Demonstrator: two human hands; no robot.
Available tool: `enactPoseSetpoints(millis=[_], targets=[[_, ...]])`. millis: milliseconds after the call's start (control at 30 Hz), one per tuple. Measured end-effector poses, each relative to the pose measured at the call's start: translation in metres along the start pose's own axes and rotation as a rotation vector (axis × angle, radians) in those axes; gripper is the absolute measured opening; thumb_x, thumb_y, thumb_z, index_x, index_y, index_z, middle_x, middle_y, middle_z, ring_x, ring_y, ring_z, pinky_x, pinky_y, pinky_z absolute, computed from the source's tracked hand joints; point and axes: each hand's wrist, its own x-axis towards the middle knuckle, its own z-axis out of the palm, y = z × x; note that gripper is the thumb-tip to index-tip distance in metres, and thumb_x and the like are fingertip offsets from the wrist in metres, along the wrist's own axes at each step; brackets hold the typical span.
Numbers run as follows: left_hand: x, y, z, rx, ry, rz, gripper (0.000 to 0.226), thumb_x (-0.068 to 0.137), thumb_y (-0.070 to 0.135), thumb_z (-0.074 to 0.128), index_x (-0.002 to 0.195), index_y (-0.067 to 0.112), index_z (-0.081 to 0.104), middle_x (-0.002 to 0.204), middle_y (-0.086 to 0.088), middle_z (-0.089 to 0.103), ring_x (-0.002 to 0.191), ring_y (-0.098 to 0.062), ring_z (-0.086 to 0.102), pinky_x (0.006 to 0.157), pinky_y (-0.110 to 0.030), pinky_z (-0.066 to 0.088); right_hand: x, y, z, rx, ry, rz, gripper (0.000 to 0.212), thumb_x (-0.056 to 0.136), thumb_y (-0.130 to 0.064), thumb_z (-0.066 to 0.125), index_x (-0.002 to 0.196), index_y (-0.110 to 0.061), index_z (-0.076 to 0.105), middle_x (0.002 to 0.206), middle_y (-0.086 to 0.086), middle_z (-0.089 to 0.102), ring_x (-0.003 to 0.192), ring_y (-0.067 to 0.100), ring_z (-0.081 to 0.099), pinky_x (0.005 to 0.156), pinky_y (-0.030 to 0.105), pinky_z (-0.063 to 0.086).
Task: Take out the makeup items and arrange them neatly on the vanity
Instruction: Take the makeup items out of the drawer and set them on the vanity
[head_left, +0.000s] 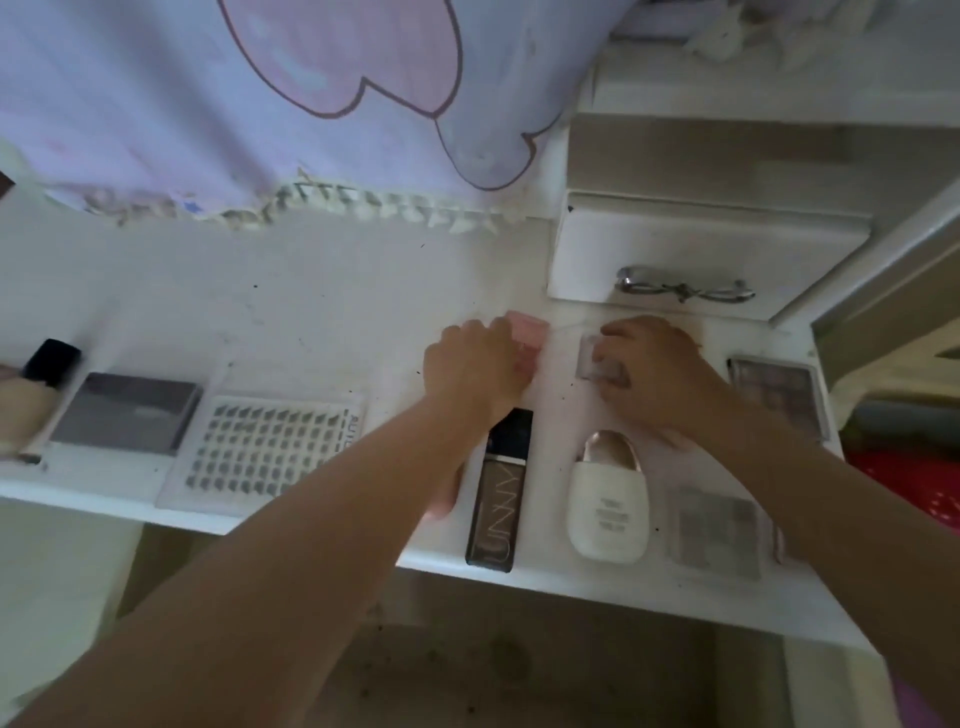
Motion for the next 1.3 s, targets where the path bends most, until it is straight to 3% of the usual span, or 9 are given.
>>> enactPoseSetpoints(millis=[67, 167, 333, 500, 633, 767, 1067, 1200, 1300], targets=[[-0.019, -0.013, -0.002, -0.028, 0.119, 0.118, 0.040, 0.093, 0.036, 0.045, 0.120, 0.007, 0.049, 0.116, -0.014, 0.056, 0.110, -0.033, 0.050, 0.085, -0.039, 0.043, -0.010, -0.009, 0.001, 0.045, 0.139, -0.067, 0.027, 0.076, -0.016, 0.055, 0.092, 0.001, 0.069, 0.107, 0.025, 0.063, 0.101, 0.044, 0.058, 0.089, 0.051, 0.046], [-0.066, -0.042, 0.011, -0.050, 0.393, 0.429, 0.047, 0.084, 0.040, 0.050, 0.108, 0.001, 0.058, 0.104, -0.019, 0.065, 0.098, -0.039, 0.060, 0.077, -0.043, 0.052, -0.044, -0.038, 0.004, 0.092, 0.288, -0.146, 0.034, 0.077, -0.022, 0.046, 0.082, 0.002, 0.069, 0.090, 0.021, 0.067, 0.085, 0.039, 0.064, 0.083, 0.039, 0.049], [-0.169, -0.110, 0.060, 0.123, 0.349, 0.663, 0.076, 0.076, 0.066, 0.041, 0.122, 0.007, 0.042, 0.128, -0.020, 0.050, 0.121, -0.033, 0.040, 0.096, -0.049, 0.044, -0.140, -0.107, 0.030, 0.108, 0.340, -0.329, 0.033, 0.082, -0.028, 0.052, 0.090, -0.001, 0.068, 0.091, 0.016, 0.069, 0.085, 0.029, 0.064, 0.084, 0.034, 0.049], [-0.239, -0.167, 0.103, 0.285, 0.188, 0.621, 0.090, 0.064, 0.066, 0.062, 0.125, 0.005, 0.038, 0.128, -0.023, 0.051, 0.122, -0.040, 0.044, 0.091, -0.052, 0.048, -0.216, -0.143, 0.091, 0.045, 0.152, -0.409, 0.051, 0.089, -0.053, 0.041, 0.096, -0.009, 0.066, 0.091, 0.009, 0.070, 0.085, 0.024, 0.065, 0.077, 0.035, 0.054], [-0.253, -0.177, 0.106, 0.260, 0.106, 0.516, 0.096, 0.048, 0.046, 0.086, 0.120, 0.002, 0.040, 0.117, -0.026, 0.061, 0.111, -0.043, 0.058, 0.085, -0.053, 0.049, -0.236, -0.155, 0.123, -0.035, 0.102, -0.325, 0.033, 0.055, -0.031, 0.086, 0.073, -0.010, 0.067, 0.062, 0.005, 0.064, 0.050, 0.021, 0.060, 0.047, 0.024, 0.049], [-0.257, -0.174, 0.106, 0.305, 0.074, 0.530, 0.094, 0.037, 0.035, 0.092, 0.116, -0.002, 0.057, 0.115, -0.026, 0.062, 0.109, -0.042, 0.059, 0.084, -0.051, 0.050, -0.243, -0.159, 0.132, -0.057, 0.204, -0.273, 0.029, 0.055, -0.020, 0.087, 0.059, -0.010, 0.061, 0.053, 0.004, 0.057, 0.043, 0.021, 0.053, 0.037, 0.023, 0.041], [-0.270, -0.168, 0.106, 0.312, 0.156, 0.501, 0.079, 0.039, 0.025, 0.093, 0.108, -0.003, 0.065, 0.111, -0.023, 0.066, 0.104, -0.038, 0.063, 0.083, -0.049, 0.051, -0.242, -0.149, 0.137, -0.242, 0.267, -0.333, 0.025, 0.055, -0.025, 0.085, 0.060, -0.013, 0.064, 0.057, 0.003, 0.060, 0.047, 0.019, 0.056, 0.052, 0.025, 0.045], [-0.264, -0.170, 0.086, 0.357, 0.239, 0.502, 0.073, 0.045, 0.027, 0.091, 0.105, -0.005, 0.066, 0.109, -0.023, 0.066, 0.102, -0.037, 0.064, 0.083, -0.048, 0.052, -0.234, -0.147, 0.118, -0.209, 0.356, -0.321, 0.021, 0.073, -0.032, 0.059, 0.065, -0.012, 0.064, 0.060, 0.003, 0.061, 0.051, 0.020, 0.057, 0.057, 0.025, 0.044], [-0.256, -0.168, 0.071, 0.418, 0.238, 0.502, 0.075, 0.045, 0.030, 0.091, 0.106, -0.005, 0.066, 0.110, -0.023, 0.066, 0.104, -0.037, 0.063, 0.084, -0.047, 0.052, -0.227, -0.143, 0.104, -0.260, 0.359, -0.333, 0.017, 0.069, -0.029, 0.074, 0.070, -0.014, 0.066, 0.066, 0.002, 0.063, 0.057, 0.021, 0.059, 0.062, 0.028, 0.047]])
